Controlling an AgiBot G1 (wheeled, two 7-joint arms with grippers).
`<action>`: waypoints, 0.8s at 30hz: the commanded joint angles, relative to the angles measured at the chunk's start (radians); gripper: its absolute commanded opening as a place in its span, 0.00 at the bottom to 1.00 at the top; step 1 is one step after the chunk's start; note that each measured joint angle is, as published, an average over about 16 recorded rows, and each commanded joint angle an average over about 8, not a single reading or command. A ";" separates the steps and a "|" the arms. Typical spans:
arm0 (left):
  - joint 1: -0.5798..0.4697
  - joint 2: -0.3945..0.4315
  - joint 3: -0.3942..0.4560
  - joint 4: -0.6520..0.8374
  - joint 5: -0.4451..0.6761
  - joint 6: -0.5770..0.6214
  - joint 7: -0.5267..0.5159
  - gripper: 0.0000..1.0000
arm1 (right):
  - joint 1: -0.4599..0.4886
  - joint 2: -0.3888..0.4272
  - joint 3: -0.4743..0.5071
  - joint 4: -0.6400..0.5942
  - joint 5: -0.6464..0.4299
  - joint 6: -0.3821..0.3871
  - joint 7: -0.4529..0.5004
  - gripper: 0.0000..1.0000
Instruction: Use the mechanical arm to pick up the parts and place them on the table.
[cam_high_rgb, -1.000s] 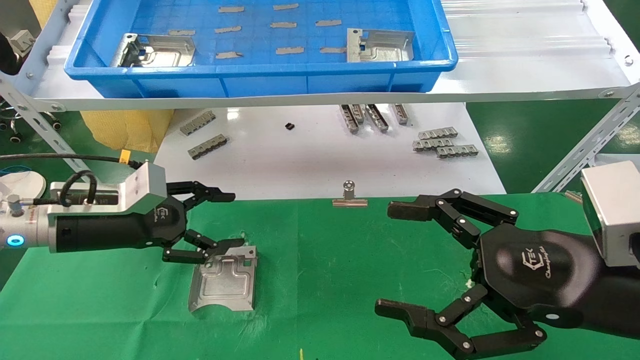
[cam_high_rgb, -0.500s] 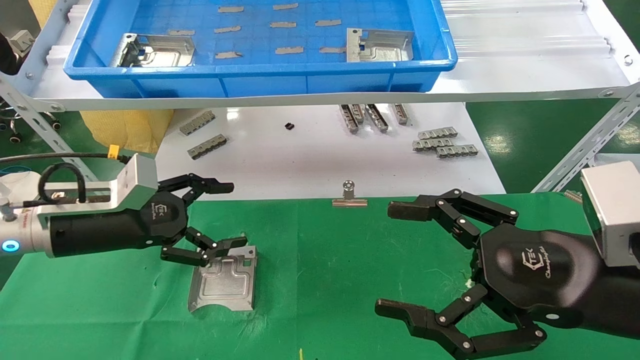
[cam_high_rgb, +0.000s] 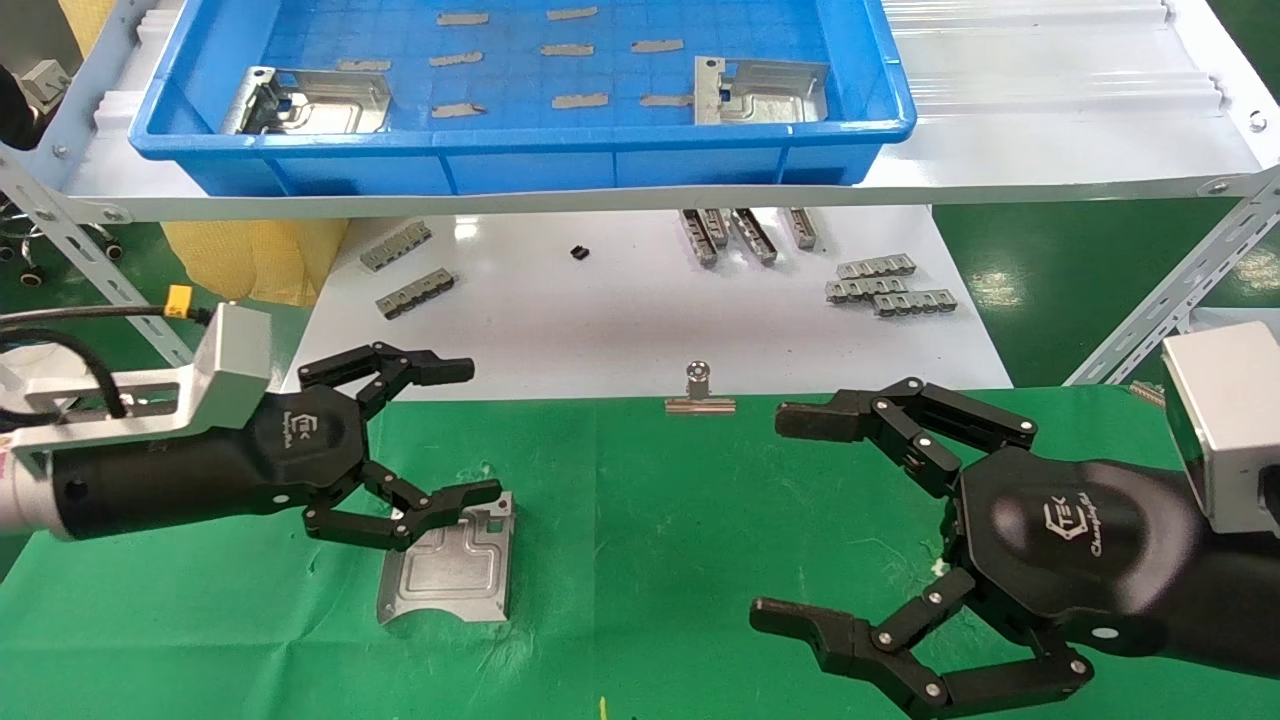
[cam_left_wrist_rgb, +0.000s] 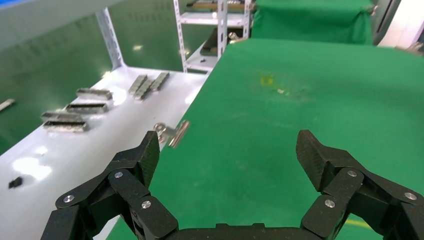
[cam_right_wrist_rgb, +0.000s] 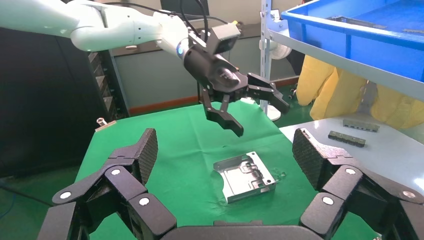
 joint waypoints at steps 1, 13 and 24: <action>0.021 -0.013 -0.018 -0.042 -0.011 -0.003 -0.025 1.00 | 0.000 0.000 0.000 0.000 0.000 0.000 0.000 1.00; 0.151 -0.093 -0.129 -0.299 -0.076 -0.025 -0.174 1.00 | 0.000 0.000 0.000 0.000 0.000 0.000 0.000 1.00; 0.271 -0.166 -0.231 -0.535 -0.137 -0.044 -0.311 1.00 | 0.000 0.000 0.000 0.000 0.000 0.000 0.000 1.00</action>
